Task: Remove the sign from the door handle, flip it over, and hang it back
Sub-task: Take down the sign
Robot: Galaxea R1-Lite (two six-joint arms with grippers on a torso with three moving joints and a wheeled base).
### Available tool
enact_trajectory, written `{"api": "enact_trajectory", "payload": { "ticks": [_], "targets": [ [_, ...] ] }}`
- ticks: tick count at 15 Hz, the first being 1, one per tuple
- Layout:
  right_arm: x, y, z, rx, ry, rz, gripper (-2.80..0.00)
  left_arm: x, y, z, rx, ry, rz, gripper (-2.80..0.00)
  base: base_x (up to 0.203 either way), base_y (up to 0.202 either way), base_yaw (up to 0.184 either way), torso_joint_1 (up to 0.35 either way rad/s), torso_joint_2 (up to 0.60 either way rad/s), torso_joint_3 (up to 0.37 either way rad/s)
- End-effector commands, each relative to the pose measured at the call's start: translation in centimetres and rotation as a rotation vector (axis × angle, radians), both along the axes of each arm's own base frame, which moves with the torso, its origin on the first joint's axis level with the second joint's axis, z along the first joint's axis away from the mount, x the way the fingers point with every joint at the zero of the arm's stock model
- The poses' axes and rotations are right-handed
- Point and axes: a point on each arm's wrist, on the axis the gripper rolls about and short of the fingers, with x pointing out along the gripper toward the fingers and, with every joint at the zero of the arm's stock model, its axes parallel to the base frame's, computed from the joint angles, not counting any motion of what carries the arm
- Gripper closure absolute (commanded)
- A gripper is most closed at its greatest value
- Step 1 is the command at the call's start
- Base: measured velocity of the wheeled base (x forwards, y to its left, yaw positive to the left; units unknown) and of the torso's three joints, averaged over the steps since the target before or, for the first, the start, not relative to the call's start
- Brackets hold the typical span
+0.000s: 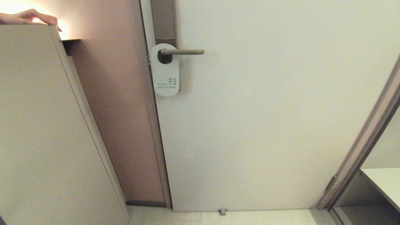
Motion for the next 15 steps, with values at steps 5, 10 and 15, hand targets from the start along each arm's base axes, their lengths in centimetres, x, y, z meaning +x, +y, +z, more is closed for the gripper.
{"api": "enact_trajectory", "payload": {
  "ticks": [5, 10, 15],
  "targets": [
    [0.0, 0.0, 0.0, -0.001, -0.001, 0.001, 0.0, 2.3, 0.0, 3.0, -0.006, 0.068, -0.041, 0.0, 0.0, 0.0, 0.0, 0.0, 0.0, 0.0],
    [0.0, 0.0, 0.0, -0.001, -0.001, 0.001, 0.0, 5.8, -0.2, 7.8, -0.066, 0.103, -0.066, 0.0, 0.0, 0.0, 0.0, 0.0, 0.0, 0.0],
    [0.0, 0.0, 0.0, -0.001, -0.001, 0.001, 0.0, 9.3, -0.5, 10.3, -0.112, 0.103, -0.072, 0.0, 0.0, 0.0, 0.0, 0.0, 0.0, 0.0]
  ]
}}
